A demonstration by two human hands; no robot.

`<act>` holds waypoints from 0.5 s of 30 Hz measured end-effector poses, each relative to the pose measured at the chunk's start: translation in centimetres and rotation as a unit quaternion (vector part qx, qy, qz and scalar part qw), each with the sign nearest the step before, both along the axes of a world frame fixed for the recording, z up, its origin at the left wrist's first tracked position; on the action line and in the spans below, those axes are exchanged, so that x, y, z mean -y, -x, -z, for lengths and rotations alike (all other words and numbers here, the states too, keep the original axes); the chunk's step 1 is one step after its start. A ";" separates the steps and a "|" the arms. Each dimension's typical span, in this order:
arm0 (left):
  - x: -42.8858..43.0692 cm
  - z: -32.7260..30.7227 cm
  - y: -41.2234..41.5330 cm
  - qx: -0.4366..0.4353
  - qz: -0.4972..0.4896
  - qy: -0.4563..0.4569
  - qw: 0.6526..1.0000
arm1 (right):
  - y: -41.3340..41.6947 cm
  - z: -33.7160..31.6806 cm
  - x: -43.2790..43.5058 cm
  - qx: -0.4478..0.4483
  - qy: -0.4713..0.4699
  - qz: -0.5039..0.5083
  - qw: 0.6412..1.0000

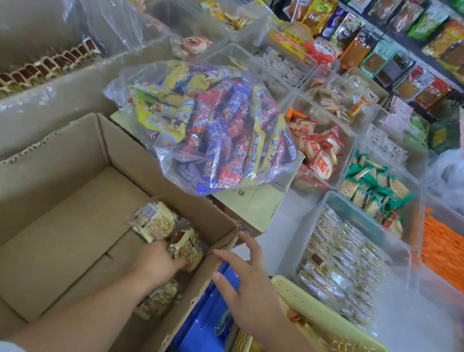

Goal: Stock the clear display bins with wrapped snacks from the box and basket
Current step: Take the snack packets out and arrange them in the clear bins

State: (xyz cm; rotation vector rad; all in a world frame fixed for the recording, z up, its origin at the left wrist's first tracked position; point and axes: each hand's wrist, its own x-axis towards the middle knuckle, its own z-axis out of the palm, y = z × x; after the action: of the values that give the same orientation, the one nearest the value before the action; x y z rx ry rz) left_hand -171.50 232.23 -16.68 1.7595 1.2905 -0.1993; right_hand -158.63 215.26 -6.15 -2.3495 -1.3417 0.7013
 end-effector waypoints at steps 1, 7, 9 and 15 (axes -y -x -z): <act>-0.3 -0.5 0.3 -0.013 0.014 -0.020 1.000 | -0.1 -0.1 0.0 -0.003 0.006 -0.007 1.000; -1.5 -6.0 3.0 0.000 0.057 -0.124 0.991 | -1.0 -1.5 0.3 -0.071 0.006 -0.027 0.997; -1.0 -8.8 3.8 0.027 0.037 -0.161 0.986 | -1.2 -2.6 0.4 -0.099 -0.023 -0.005 0.995; 2.8 -18.5 2.8 0.170 0.031 -0.266 0.948 | -2.6 -7.7 2.1 -0.284 -0.170 0.110 0.937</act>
State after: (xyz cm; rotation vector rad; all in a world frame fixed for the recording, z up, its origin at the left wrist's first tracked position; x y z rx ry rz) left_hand -174.34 229.47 1.87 2.1685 1.0940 0.4439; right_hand -155.98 213.20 1.54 -1.7912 -0.8480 0.9029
